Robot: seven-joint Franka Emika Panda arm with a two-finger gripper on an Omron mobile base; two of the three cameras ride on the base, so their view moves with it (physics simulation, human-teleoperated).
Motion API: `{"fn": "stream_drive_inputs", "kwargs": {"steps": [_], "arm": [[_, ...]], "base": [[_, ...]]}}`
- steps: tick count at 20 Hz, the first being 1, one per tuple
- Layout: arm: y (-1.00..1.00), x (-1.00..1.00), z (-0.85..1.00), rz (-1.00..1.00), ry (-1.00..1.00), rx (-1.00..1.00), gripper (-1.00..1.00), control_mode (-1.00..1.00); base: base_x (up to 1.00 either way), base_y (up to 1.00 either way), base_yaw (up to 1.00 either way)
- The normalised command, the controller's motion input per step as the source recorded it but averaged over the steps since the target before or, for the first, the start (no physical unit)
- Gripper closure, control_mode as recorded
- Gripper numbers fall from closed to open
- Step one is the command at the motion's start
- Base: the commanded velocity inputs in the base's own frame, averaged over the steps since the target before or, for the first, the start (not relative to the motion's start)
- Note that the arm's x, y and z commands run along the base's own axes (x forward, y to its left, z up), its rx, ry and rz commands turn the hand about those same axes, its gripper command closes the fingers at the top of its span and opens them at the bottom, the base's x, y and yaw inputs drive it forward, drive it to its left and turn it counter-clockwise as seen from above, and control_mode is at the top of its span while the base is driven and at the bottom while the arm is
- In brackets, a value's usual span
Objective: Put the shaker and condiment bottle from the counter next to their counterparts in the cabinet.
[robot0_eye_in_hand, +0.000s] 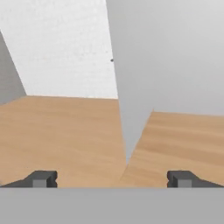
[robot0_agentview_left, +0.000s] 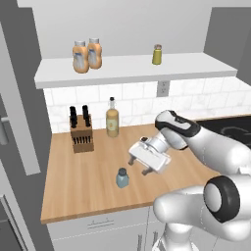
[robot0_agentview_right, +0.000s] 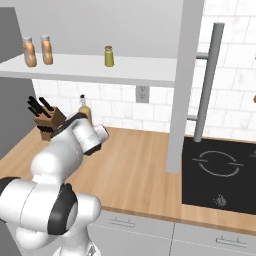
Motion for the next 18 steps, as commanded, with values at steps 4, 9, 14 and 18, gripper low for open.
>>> {"fn": "stream_drive_inputs", "kwargs": {"steps": [4,9,14,18], "arm": [[0.07,0.23,-0.27,0.03,-0.06,-0.03,-1.0,-1.0],[0.0,0.37,-0.11,0.03,0.0,0.0,-1.0,-1.0],[0.0,0.21,-0.31,0.0,0.0,0.0,-1.0,-1.0],[0.03,0.09,-0.38,0.0,0.0,0.0,-1.0,-1.0]], "base": [[0.0,0.0,0.0],[0.0,0.0,0.0],[0.0,0.0,0.0],[0.0,0.0,0.0]]}}
